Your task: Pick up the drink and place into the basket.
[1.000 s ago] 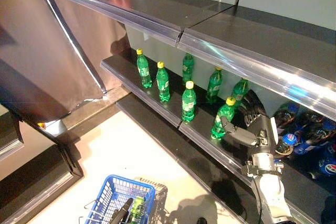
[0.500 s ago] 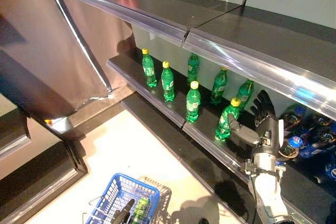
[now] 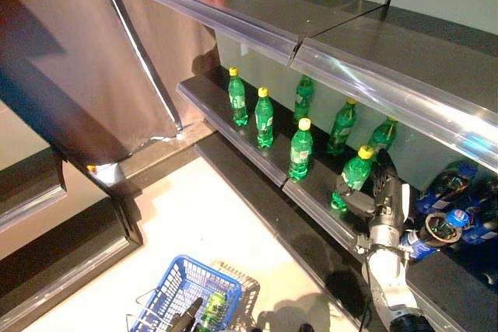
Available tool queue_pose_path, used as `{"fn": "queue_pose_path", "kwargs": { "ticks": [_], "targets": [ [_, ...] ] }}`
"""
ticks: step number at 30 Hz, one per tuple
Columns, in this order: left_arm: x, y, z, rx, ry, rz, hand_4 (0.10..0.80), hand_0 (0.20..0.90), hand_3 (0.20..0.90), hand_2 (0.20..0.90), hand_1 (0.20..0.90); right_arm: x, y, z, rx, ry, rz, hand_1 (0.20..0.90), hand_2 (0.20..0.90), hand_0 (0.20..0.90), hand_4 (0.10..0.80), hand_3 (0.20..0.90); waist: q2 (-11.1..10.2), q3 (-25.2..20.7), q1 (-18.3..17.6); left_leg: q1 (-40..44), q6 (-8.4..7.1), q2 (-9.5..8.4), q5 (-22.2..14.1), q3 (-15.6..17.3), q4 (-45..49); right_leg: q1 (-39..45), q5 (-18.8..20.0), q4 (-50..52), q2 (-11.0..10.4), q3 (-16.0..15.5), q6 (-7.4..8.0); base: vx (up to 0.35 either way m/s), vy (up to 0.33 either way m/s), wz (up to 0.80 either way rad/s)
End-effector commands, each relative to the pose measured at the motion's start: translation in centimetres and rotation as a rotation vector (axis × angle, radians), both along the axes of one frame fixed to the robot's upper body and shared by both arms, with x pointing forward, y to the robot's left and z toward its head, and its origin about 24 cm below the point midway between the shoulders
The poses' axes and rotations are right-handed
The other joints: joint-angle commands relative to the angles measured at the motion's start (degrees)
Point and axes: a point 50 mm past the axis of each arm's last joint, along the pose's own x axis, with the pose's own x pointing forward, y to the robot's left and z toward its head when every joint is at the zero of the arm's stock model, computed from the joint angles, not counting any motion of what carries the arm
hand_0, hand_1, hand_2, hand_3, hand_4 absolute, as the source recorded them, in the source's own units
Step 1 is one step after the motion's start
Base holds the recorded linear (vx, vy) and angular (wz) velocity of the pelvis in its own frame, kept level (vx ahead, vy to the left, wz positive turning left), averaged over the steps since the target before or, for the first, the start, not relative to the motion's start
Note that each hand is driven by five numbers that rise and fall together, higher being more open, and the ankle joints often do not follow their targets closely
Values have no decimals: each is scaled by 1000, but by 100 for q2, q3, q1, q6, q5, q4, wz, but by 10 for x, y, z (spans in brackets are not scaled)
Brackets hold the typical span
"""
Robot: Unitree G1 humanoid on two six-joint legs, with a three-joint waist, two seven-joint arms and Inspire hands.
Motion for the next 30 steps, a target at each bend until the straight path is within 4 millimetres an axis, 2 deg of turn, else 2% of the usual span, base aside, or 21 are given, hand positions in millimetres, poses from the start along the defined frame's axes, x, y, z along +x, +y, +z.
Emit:
{"fn": "queue_pose_path", "kwargs": {
  "ticks": [1, 16, 30],
  "targets": [
    [-7, 7, 3, 27, -41, -86, 100, 300, 200, 300, 300, 28, 2, 47, -15, -229, -13, 900, 900, 900, 800, 900, -257, -317, 124, -271, 168, -472, -80, 337, 368, -85, 40, 252, -218, 856, 373, 84, 53, 2],
    [-4, 9, 6, 24, -88, -121, 100, 300, 200, 300, 300, 32, -21, 33, -17, -119, -106, 900, 900, 900, 800, 900, -302, -29, 208, -314, 195, -423, -56, 298, 567, -179, 109, 492, -273, 885, 453, 79, 2, 0],
    [-24, 17, 6, 47, -23, -168, 100, 300, 200, 300, 300, 37, -35, 18, 81, 6, -129, 900, 900, 900, 800, 900, -348, -33, 391, -167, 160, -427, -4, 139, 618, -26, 105, 561, -269, 643, 442, 80, -13, 1]
  ]
}}
